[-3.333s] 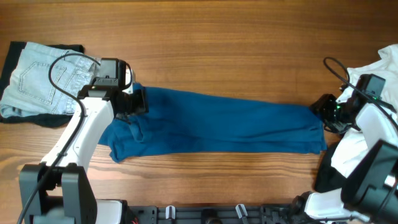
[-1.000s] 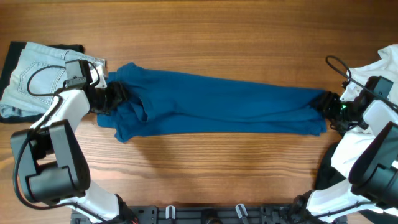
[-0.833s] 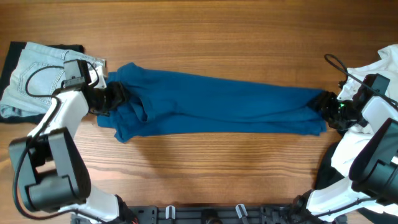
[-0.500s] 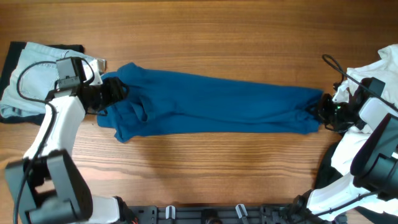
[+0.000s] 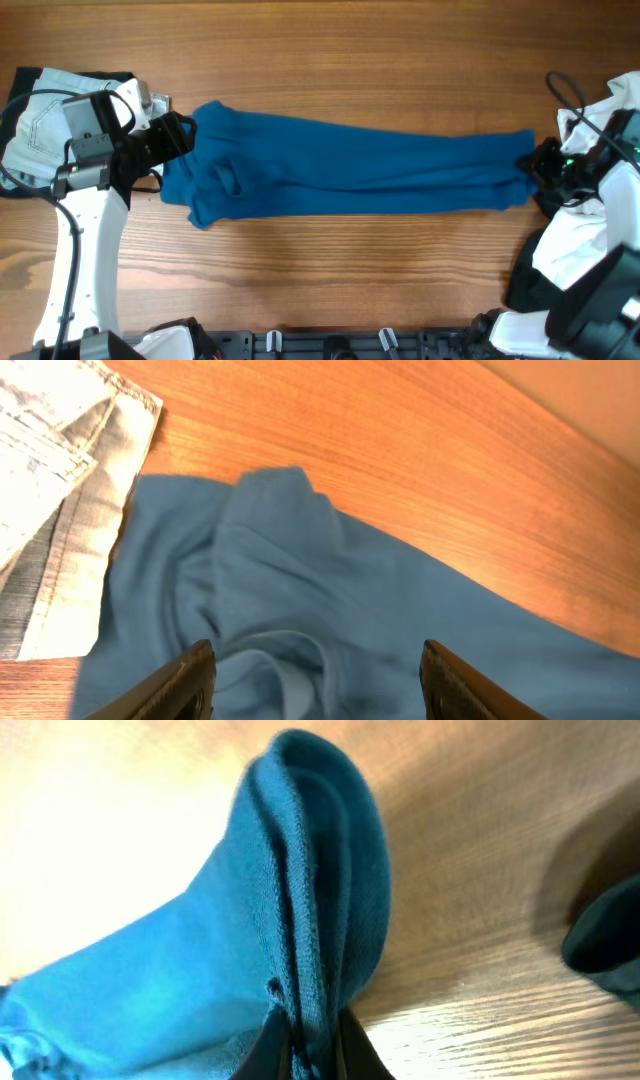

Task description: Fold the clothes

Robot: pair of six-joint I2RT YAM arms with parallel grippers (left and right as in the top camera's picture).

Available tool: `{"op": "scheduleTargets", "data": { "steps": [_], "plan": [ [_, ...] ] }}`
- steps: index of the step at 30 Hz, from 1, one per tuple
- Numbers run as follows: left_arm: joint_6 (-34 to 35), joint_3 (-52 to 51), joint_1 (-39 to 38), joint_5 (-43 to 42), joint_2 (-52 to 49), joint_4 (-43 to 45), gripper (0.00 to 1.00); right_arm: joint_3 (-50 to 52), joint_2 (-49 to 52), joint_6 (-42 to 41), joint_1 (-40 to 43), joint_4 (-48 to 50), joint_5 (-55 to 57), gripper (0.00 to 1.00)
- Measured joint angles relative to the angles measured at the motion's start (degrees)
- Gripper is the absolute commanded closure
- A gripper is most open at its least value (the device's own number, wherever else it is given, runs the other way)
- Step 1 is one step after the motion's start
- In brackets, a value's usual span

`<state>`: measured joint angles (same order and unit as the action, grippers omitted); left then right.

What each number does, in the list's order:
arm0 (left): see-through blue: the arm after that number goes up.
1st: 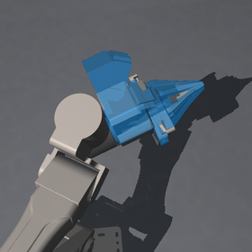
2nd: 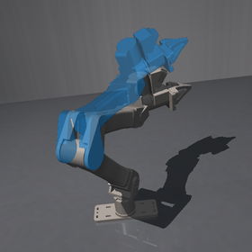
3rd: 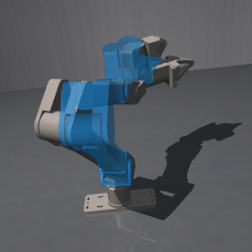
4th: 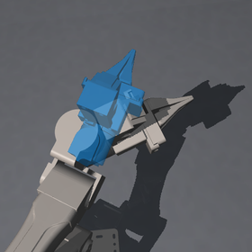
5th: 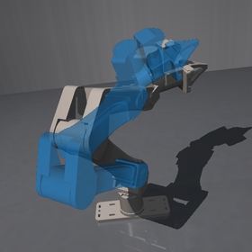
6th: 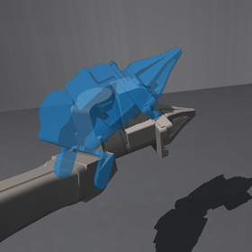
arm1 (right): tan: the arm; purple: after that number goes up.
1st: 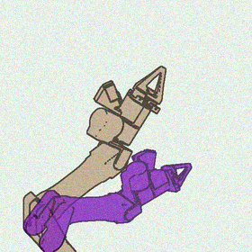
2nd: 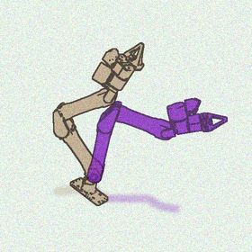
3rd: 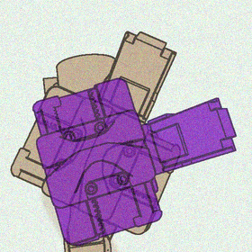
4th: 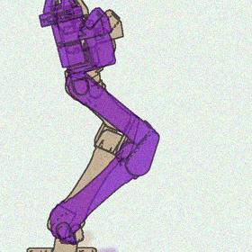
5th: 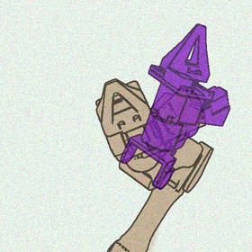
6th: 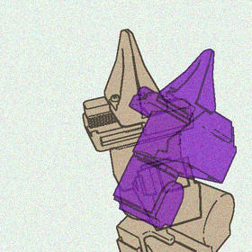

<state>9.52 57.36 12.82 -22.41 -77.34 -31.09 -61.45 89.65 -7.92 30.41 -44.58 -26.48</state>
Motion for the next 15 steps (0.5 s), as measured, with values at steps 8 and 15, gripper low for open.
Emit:
{"op": "scheduleTargets", "data": {
  "steps": [8, 15],
  "plan": [
    [0.0, 0.0, 0.0, 0.0, 0.5, 0.0, 0.35, -0.9, -5.4, 0.5, -7.8, -0.3, -0.6, 0.96],
    [0.0, 0.0, 0.0, 0.0, 0.5, -0.1, 0.35, -0.9, -5.4, -4.4, -25.4, 5.1, -0.9, 0.96]
  ]
}}
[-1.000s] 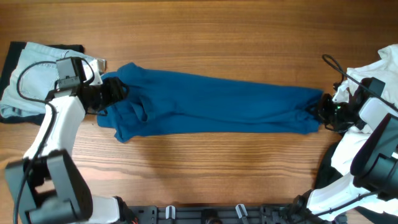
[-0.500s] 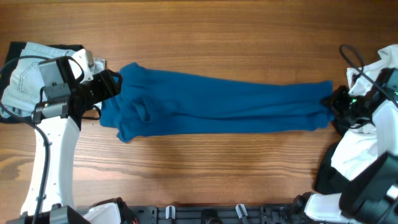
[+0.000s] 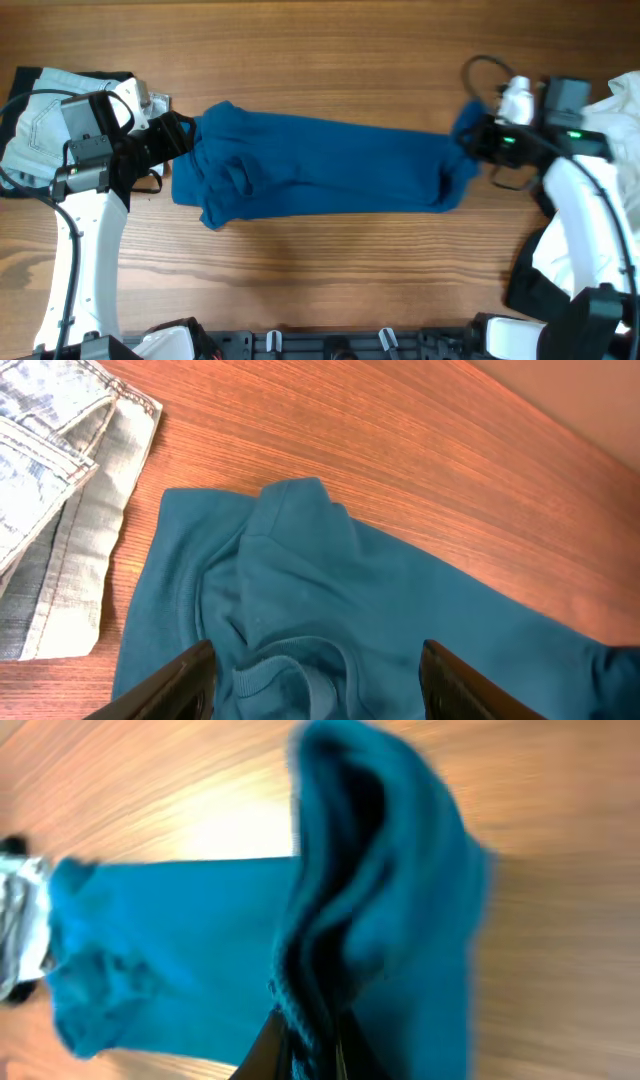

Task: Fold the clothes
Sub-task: 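Fold the polo's right end leftward with the right gripper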

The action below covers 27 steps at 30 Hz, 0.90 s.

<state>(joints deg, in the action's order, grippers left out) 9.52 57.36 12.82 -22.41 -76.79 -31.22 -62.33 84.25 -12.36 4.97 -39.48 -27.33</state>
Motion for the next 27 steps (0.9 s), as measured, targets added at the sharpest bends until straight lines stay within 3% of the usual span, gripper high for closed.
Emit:
{"op": "scheduleTargets", "data": {
  "steps": [11, 13, 14, 15, 16, 22, 27],
  "plan": [
    [0.0, 0.0, 0.0, 0.0, 0.0, -0.5, 0.35, 0.0, 7.7, -15.8, -25.4, 14.2, 2.8, 0.93],
    [0.0, 0.0, 0.0, 0.0, 0.0, -0.6, 0.35, 0.0, 9.7, -18.1, -27.4, 16.3, 3.0, 0.79],
    [0.0, 0.0, 0.0, 0.0, 0.0, -0.7, 0.35, 0.0, 10.8, -19.3, -28.2, 17.2, 3.0, 0.56],
    [0.0, 0.0, 0.0, 0.0, 0.0, -0.8, 0.34, 0.0, 12.2, -20.3, -29.0, 18.3, 3.0, 0.45],
    [0.0, 0.0, 0.0, 0.0, 0.0, -1.0, 0.34, 0.0, 13.4, -21.5, -29.5, 18.9, 3.0, 0.40],
    [0.0, 0.0, 0.0, 0.0, 0.0, -1.9, 0.33, 0.0, 15.6, -22.3, -29.6, 21.8, 0.5, 0.36],
    [0.0, 0.0, 0.0, 0.0, 0.0, -3.0, 0.35, 0.0, 11.8, -20.1, -26.4, 20.2, -1.4, 0.45]
  ]
}}
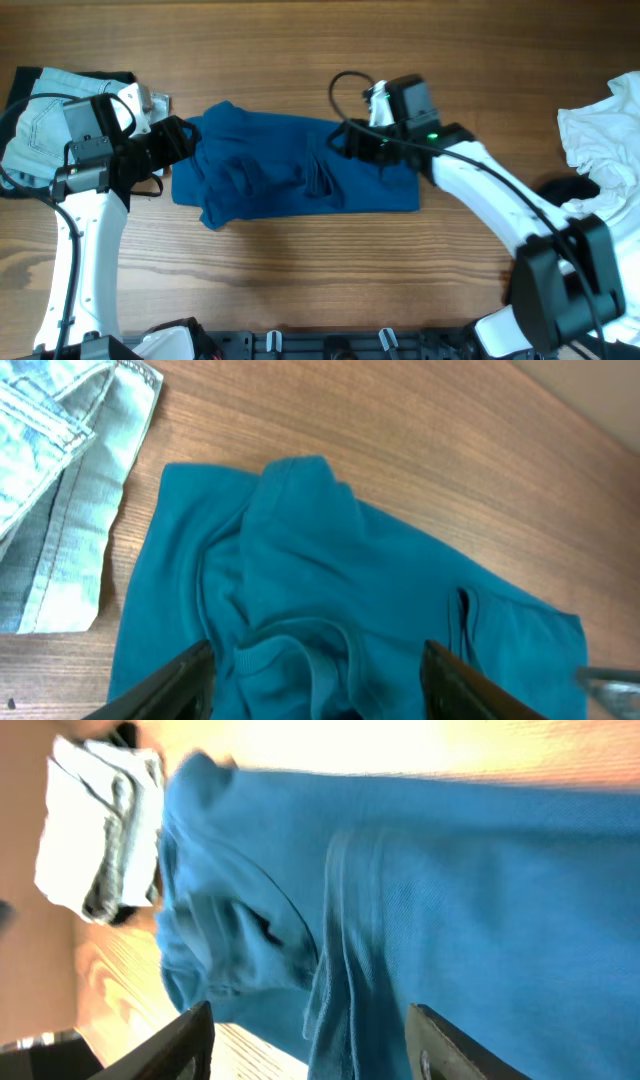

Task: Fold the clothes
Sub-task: 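Fold the polo's right end leftward with the right gripper, then fold the polo's left end rightward over the middle with the left gripper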

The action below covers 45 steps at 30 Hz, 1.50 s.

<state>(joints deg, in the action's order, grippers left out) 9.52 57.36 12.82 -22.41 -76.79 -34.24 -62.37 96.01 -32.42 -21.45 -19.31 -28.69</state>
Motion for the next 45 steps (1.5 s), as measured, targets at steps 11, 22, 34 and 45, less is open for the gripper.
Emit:
{"op": "scheduleTargets", "data": {
  "steps": [11, 22, 34, 45],
  "plan": [
    [-1.8, 0.0, 0.0, 0.5, -5.9, -4.6, 0.20, -0.3, -4.6, 4.6, 7.5, -14.6, 3.7, 0.50],
    [-2.2, 0.0, -0.1, 0.7, -24.2, 1.6, 0.16, -0.3, -4.6, 10.7, 7.5, -18.9, 6.7, 0.49],
    [-6.1, 0.6, -1.7, 1.3, -26.6, 4.3, 0.16, -0.3, -4.6, 12.3, 7.5, -19.0, 7.6, 0.49],
    [-10.2, 1.7, -10.0, 1.1, -28.7, 5.8, 0.88, -0.3, -4.6, 12.4, 7.5, -19.0, 7.7, 0.50]
  ]
}}
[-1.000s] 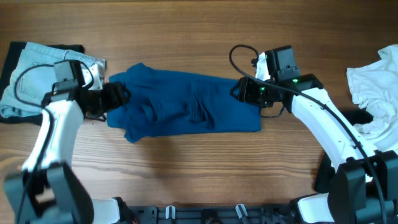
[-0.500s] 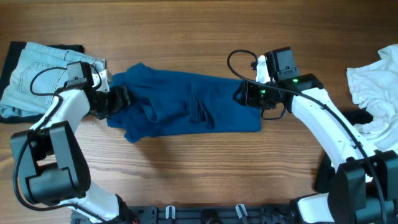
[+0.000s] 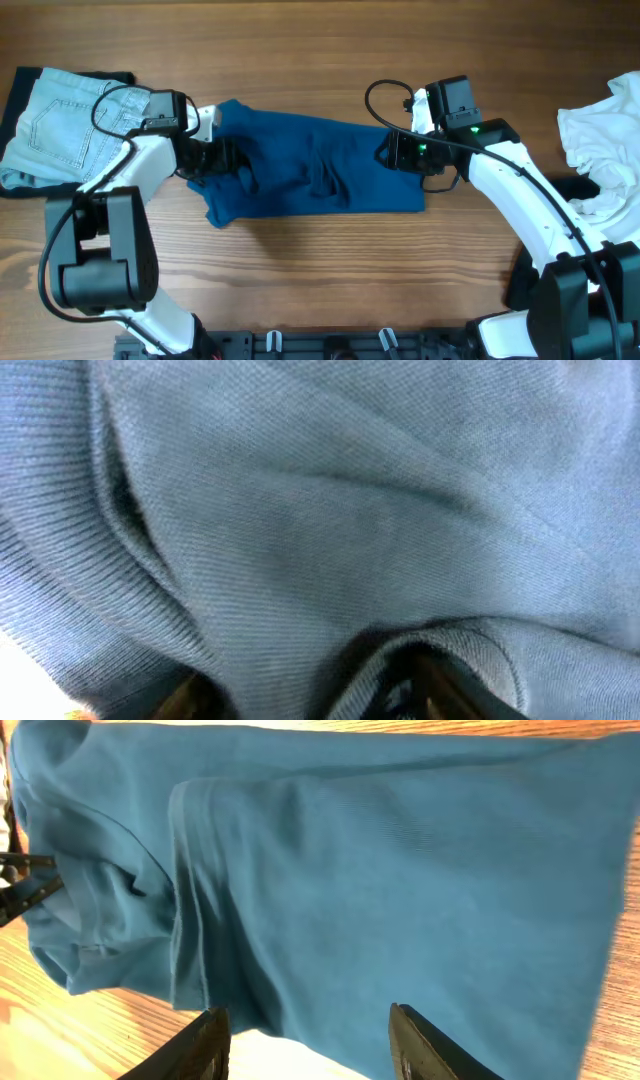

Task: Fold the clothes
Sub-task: 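Fold the polo's left end rightward over the middle with the left gripper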

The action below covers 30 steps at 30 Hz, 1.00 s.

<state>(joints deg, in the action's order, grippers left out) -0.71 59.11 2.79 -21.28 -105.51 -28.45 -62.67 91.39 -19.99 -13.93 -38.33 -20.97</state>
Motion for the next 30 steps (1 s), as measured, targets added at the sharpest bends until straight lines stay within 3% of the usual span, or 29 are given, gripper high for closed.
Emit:
{"op": "scheduleTargets", "data": {
  "steps": [1, 7, 14, 19, 30],
  "plan": [
    [0.0, 0.0, 0.0, 0.2, -0.2, 0.0, 0.96, 0.0, 0.0, 0.0, 0.0, 0.0, 0.0, 0.50],
    [-0.3, 0.5, 0.0, 0.3, -0.9, -2.0, 0.96, 0.0, 0.0, 0.0, 0.0, 0.0, 0.1, 0.50],
    [-0.3, 8.4, 0.3, 7.5, 0.9, -21.4, 0.96, 0.0, 0.0, 0.0, 0.0, 0.0, 0.8, 0.50],
    [1.2, 18.8, -0.9, 10.3, 5.5, -26.0, 0.96, 0.0, 0.0, 0.0, 0.0, 0.0, 2.7, 0.50],
    [9.9, 21.5, -21.0, 9.4, 8.4, -24.5, 0.96, 0.0, 0.0, 0.0, 0.0, -1.8, 13.3, 0.48]
  ]
}}
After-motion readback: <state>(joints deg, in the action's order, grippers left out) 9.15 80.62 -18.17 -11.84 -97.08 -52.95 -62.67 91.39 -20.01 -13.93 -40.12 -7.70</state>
